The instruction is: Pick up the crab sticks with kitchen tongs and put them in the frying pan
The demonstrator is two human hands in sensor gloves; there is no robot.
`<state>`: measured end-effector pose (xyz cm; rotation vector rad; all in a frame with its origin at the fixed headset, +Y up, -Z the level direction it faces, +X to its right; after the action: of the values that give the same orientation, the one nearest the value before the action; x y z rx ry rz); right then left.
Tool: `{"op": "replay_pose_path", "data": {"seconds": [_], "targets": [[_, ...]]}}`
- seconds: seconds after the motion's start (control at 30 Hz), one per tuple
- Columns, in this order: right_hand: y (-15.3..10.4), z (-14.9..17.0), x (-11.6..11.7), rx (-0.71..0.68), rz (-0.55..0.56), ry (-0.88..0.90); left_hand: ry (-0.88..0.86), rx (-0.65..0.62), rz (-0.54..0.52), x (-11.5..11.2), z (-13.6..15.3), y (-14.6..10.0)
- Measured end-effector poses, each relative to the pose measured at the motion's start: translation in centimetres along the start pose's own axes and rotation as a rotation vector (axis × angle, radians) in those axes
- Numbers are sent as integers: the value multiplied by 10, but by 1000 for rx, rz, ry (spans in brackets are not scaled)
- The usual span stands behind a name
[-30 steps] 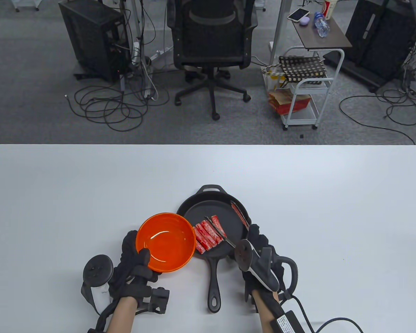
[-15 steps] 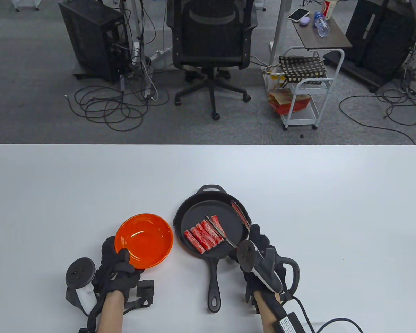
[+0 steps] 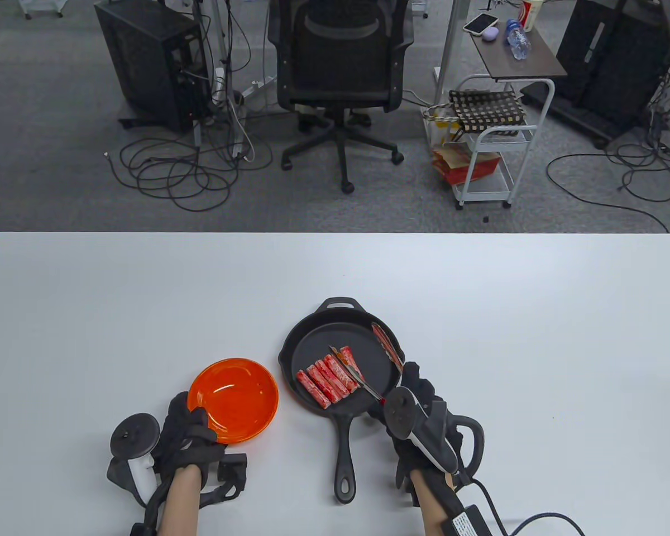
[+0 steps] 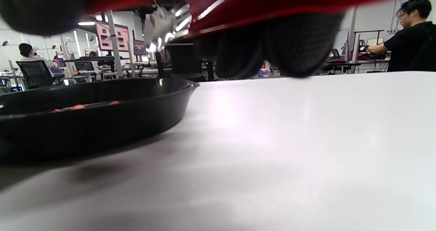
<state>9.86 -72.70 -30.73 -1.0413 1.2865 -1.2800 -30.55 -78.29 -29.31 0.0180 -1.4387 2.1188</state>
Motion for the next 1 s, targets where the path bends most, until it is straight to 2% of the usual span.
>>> {"op": "replay_pose_path", "data": {"seconds": [0.17, 0.4, 0.63, 0.73, 1.0], "targets": [[0, 1, -4, 1, 12, 31, 34, 2, -12, 1, -1, 0], [1, -3, -3, -15, 5, 36, 190, -11, -36, 8, -8, -2], [-2, -5, -5, -26, 11, 42, 338, -106, -72, 13, -24, -11], [-4, -7, -6, -33, 13, 42, 433, -203, -113, 14, -37, -19], [-10, -14, -12, -53, 31, 33, 619, -706, -30, -12, -74, -44]]}}
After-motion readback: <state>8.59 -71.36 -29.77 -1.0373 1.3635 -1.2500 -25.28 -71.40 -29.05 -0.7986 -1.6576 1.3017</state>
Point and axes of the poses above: the tracker on the back of each hand, its own z axis roughly to the little-finger side, its own y axis roughly from the wrist to the fingertips, x = y × z, the point moved 1 cm from there along y, roughly from the wrist to the fingertips, and after that the axes turned 3 degrees about -x, right-handed, at the moved point
